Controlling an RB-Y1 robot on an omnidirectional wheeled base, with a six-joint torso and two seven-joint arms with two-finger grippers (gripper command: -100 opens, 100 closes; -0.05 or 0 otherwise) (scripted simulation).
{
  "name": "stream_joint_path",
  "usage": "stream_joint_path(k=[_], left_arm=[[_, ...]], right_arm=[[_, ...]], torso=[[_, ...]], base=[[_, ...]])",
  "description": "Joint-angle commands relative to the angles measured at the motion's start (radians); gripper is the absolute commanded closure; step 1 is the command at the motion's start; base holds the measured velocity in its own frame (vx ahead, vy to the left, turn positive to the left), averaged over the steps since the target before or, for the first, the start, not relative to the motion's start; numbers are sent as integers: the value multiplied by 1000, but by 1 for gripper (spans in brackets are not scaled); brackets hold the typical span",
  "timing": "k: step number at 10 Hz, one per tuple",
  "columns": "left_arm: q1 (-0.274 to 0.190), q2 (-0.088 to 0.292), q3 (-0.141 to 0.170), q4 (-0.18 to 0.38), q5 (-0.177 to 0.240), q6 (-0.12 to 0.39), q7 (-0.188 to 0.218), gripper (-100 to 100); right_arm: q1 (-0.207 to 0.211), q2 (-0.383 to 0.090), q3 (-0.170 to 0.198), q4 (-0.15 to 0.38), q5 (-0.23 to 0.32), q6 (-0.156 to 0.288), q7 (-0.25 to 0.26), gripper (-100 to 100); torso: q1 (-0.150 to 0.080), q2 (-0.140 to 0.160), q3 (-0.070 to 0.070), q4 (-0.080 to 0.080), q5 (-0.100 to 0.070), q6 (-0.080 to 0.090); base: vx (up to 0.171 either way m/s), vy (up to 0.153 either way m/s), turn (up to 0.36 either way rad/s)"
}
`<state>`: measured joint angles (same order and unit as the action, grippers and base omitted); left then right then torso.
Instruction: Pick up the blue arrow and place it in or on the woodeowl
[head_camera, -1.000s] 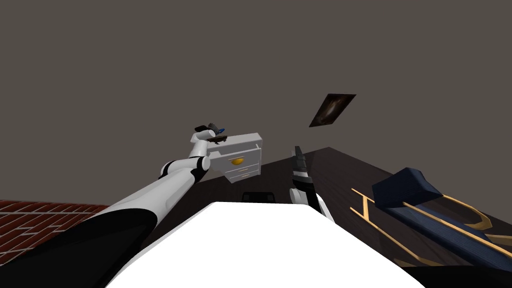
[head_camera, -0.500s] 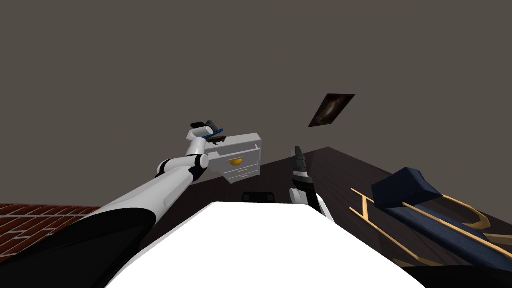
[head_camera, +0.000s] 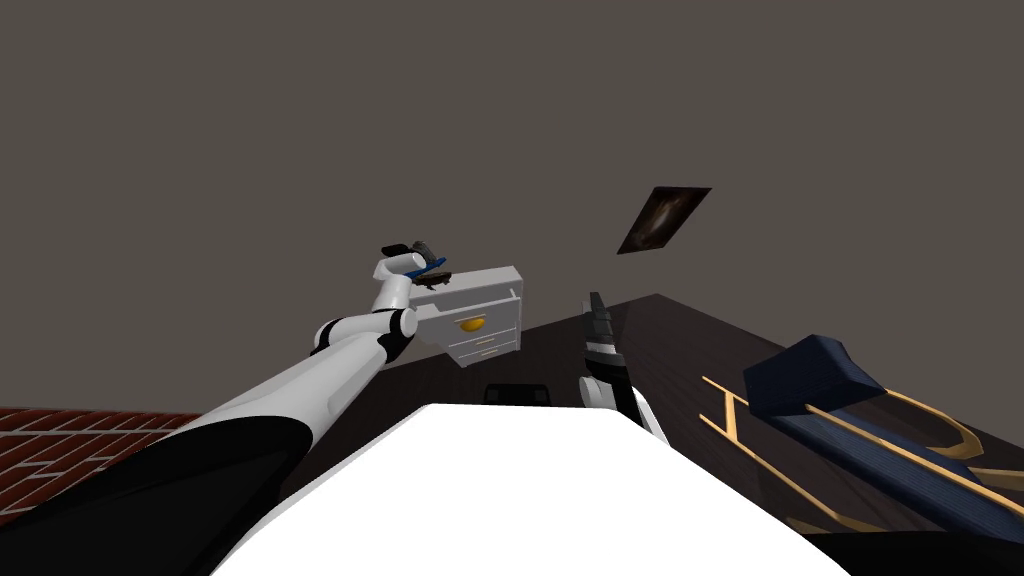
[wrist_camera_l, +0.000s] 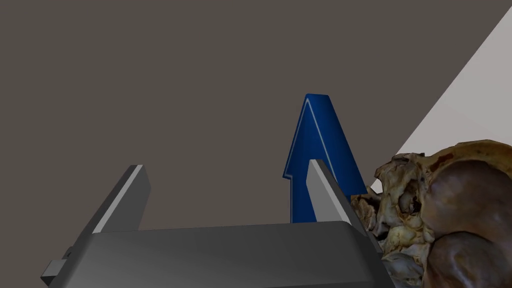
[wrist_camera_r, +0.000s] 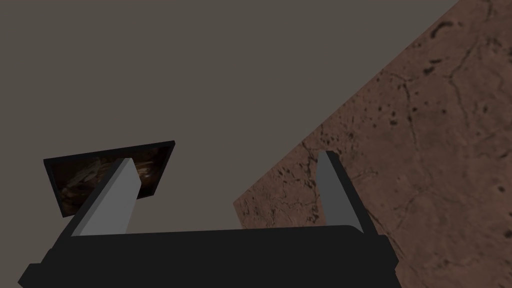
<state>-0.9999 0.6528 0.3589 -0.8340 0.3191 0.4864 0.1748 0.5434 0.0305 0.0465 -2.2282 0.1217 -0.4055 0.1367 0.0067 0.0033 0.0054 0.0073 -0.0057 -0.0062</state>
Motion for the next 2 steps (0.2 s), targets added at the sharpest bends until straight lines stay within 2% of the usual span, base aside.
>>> stream_joint_path(k=[1, 2], left_arm=[[0, 0, 0, 0, 0, 0, 0, 0], [0, 0, 0, 0, 0, 0, 0, 0]], right_arm=[[0, 0, 0, 0, 0, 0, 0, 0], [0, 0, 0, 0, 0, 0, 0, 0]], torso=[[0, 0, 0, 0, 0, 0], [0, 0, 0, 0, 0, 0]], base=[[0, 0, 0], [0, 0, 0]])
